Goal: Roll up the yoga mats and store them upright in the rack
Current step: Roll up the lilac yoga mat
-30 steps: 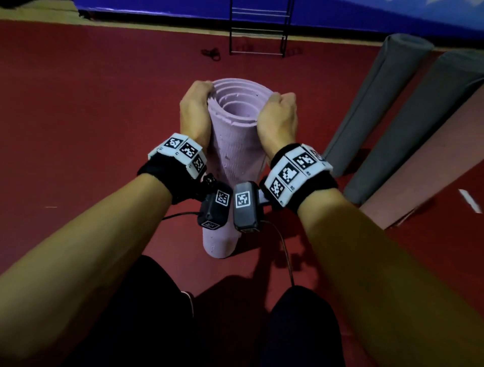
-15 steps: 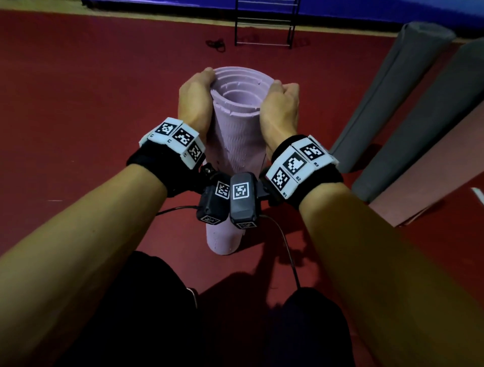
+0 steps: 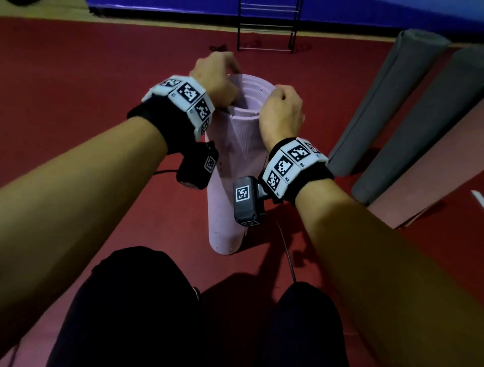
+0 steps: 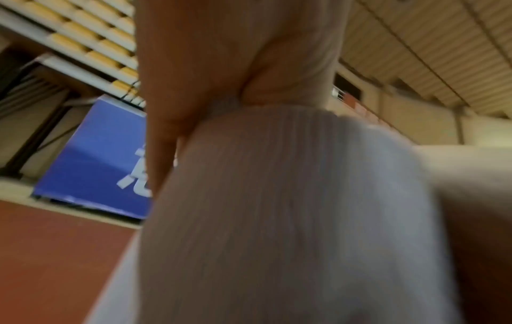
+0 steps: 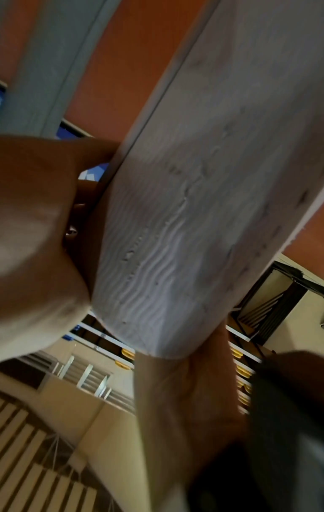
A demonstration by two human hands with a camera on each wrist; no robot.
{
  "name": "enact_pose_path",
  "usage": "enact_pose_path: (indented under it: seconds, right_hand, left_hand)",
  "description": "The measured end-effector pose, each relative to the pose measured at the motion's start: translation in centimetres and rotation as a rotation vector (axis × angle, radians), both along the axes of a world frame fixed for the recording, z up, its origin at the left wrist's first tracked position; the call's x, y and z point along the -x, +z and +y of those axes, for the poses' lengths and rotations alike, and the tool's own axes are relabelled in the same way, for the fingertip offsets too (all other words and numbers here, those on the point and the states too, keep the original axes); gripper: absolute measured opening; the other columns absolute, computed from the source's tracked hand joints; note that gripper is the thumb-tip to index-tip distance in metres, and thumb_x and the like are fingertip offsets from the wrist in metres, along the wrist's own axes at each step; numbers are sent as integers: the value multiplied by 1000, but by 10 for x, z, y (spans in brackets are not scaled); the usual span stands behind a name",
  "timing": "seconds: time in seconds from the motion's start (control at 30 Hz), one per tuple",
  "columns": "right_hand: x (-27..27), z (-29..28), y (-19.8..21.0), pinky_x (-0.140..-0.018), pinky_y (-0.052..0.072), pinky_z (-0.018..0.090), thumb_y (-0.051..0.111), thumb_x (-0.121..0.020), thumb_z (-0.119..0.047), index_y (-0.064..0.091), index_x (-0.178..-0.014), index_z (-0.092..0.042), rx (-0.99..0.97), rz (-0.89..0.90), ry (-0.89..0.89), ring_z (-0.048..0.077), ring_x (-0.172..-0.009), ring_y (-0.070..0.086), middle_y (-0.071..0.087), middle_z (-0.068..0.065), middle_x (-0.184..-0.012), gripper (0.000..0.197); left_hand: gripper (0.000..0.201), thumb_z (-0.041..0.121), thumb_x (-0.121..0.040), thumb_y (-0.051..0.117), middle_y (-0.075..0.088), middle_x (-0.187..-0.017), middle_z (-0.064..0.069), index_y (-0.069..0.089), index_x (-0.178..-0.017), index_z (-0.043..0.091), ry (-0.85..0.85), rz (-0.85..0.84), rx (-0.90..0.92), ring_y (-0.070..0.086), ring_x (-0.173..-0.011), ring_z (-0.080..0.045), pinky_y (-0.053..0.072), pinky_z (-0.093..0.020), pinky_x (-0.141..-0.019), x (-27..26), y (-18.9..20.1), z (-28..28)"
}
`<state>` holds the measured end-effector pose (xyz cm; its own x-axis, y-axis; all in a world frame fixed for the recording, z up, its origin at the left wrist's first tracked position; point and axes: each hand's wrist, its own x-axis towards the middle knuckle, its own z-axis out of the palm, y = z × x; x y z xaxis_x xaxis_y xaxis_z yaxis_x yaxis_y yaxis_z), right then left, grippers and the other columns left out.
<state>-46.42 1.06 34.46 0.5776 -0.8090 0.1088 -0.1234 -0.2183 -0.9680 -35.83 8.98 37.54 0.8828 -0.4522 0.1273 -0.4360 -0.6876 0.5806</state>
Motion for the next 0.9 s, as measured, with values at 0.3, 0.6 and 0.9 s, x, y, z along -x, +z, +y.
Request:
enact_pose_path:
  seconds: [0.3, 0.6, 0.9]
  right_hand:
    - [8, 5, 0, -72, 32, 33, 38, -102, -37, 65, -108, -15, 126, 134, -39, 34, -96, 57, 67, 11, -113, 35]
    - [5, 10, 16, -77, 39, 22, 58, -88, -9, 37, -142, -2, -162, 103, 91, 28, -118, 57, 55, 13, -137, 58]
    - [3, 3, 22, -56, 40, 27, 50, -82, -2, 60, -112, -14, 31, 205, 168, 18, -83, 55, 57, -4, -89, 34]
  left_hand:
    - [38, 34, -91, 65, 65, -114, -24, 60, -120, 9, -53, -259, -474, 64, -101, -42, 43, -38, -74, 13, 1, -10]
    - [31, 25, -90, 68, 68, -119, -15, 69, -118, 14, 123, -89, -249, 64, -108, -36, 47, -36, -84, 6, -4, -12]
    - [28, 19, -89, 66, 68, -119, -14, 68, -117, 14, 115, -136, -264, 63, -111, -36, 42, -35, -78, 16, 0, -13]
